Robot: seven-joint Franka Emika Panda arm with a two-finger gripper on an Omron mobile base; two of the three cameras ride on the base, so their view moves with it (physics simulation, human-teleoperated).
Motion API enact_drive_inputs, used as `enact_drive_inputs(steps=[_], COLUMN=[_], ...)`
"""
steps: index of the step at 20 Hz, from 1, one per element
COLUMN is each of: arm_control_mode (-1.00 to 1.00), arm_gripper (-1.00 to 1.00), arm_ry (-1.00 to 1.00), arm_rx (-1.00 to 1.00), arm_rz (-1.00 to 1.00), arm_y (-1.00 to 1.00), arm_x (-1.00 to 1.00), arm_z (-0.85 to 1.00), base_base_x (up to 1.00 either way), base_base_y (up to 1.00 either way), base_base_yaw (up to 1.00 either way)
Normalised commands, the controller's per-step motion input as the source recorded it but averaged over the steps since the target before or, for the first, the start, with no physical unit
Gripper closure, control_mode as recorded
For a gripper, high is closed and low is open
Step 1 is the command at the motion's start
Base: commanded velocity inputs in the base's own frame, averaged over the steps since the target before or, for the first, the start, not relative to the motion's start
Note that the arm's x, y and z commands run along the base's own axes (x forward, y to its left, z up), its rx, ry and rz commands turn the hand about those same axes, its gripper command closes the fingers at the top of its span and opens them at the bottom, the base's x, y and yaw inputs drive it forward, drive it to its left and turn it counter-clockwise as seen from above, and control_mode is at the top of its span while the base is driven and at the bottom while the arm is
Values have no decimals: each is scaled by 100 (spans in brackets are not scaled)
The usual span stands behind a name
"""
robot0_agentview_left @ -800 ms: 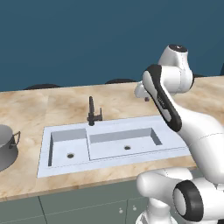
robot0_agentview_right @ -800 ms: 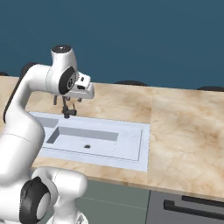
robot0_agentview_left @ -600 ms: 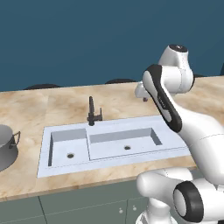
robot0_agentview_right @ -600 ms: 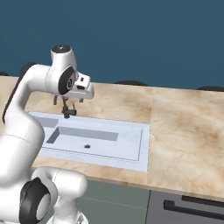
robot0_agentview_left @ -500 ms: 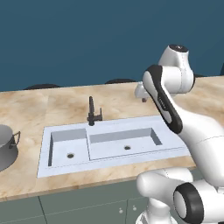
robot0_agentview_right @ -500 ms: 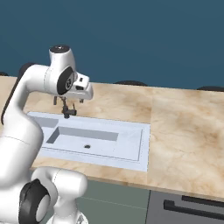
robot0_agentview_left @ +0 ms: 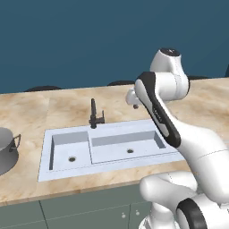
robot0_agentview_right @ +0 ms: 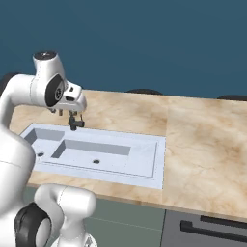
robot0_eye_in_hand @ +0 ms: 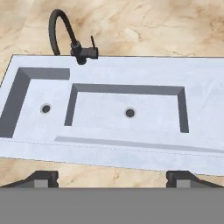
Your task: Dump the broccoli from the pot into the sink. Then turn on the water and wash the broccoli. Then turn off the water and put the broccoli back in the pot.
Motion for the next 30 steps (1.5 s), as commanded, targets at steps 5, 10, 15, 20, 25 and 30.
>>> enact_drive_inputs(steps=[5, 10, 15, 20, 25, 30], arm_control_mode=[-100, -100, -100, -100, -100, -100], arm_gripper=[-100, -100, -100, -100, -100, -100], arm_ry=[4, 9, 10, 9, 7, 5], arm_rx=[0, 3, 6, 7, 3, 1], arm_rz=[0, 0, 0, 0, 0, 0], arm_y=[67, 65, 63, 63, 70, 70], arm_x=[-12, -3, 0, 0, 0, 0], arm_z=[0, 0, 0, 0, 0, 0], base_base_x=[0, 0, 0, 0, 0, 0], base_base_y=[0, 0, 0, 0, 0, 0], base_base_yaw=[0, 0, 0, 0, 0, 0])
